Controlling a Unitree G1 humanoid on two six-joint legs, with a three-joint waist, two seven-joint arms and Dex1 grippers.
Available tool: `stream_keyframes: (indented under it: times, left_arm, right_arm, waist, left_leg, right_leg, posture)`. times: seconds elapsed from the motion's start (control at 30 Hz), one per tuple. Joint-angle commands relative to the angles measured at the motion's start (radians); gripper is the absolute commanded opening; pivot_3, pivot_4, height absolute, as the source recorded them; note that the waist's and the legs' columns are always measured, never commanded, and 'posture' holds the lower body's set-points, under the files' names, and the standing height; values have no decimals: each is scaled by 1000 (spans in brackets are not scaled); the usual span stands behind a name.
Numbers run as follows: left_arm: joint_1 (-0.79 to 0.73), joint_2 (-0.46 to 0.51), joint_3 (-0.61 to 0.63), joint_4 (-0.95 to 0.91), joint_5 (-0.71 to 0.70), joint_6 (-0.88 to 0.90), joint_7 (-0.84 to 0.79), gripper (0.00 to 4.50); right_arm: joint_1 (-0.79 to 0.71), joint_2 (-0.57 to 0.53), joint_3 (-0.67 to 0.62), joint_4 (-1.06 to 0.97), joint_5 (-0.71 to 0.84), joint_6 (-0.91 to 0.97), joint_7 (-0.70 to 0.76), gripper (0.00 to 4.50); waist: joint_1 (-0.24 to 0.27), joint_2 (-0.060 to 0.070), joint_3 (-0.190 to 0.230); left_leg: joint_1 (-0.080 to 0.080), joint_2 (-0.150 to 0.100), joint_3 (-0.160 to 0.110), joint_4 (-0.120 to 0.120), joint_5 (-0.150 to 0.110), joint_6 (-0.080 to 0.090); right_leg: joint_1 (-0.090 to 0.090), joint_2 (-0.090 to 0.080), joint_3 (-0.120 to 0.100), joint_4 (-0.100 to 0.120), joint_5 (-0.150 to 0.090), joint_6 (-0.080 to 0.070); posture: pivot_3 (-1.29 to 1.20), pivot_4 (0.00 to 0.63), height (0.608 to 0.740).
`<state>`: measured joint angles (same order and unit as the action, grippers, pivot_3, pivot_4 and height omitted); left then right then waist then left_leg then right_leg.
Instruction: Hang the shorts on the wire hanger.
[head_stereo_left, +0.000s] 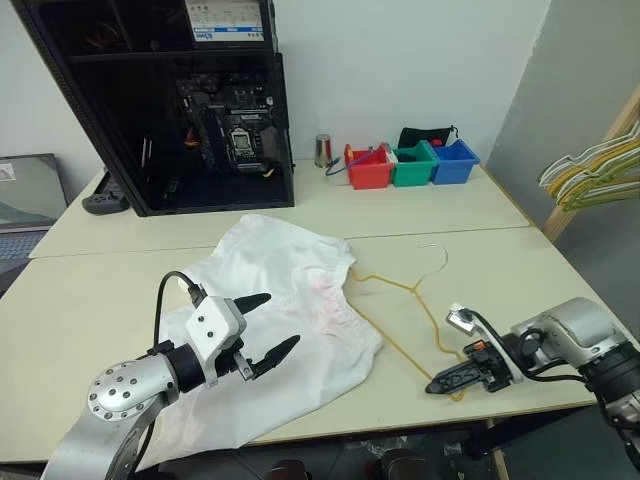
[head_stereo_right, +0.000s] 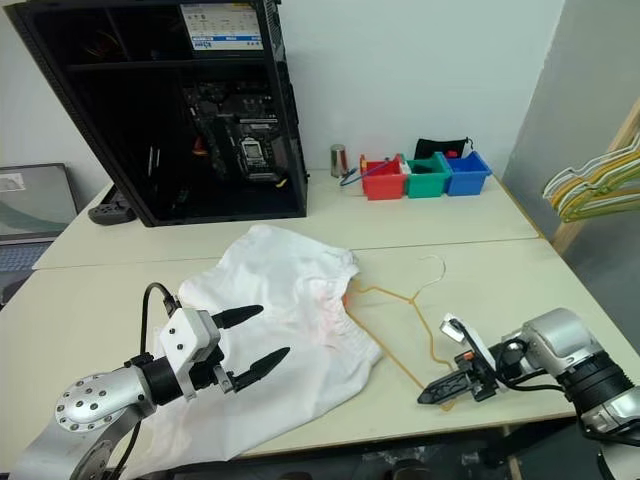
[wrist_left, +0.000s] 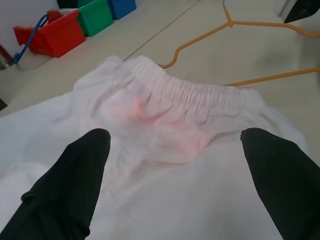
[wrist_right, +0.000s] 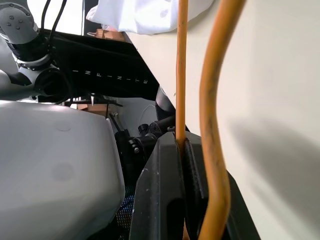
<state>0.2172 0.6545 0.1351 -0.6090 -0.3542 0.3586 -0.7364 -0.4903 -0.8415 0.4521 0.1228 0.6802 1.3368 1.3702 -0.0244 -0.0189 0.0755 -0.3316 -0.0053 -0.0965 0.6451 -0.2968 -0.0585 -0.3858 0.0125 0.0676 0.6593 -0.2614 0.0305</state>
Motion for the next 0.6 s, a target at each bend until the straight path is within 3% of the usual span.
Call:
stream_keyframes:
  times: [0.03, 0.6]
  left_arm:
    - [-10, 5, 3, -11, 1, -21, -3, 4480]
    - [-22, 6, -4, 2, 9, -34, -13, 4480]
  right_arm:
    - [-2, 26, -10, 27, -36, -19, -55, 0]
    - [-113, 153, -37, 193, -86, -1, -102, 0]
  waist:
    - [0, 0, 0]
    - [-10, -7, -5]
  left_leg:
    - [0, 0, 0, 0, 0, 0]
    - [3, 2, 1, 1, 0, 0]
  right_leg:
    - [0, 0, 0, 0, 0, 0]
    - [1, 1, 0, 2, 0, 0]
  posture:
    - [68, 19, 740]
    - [65, 16, 740]
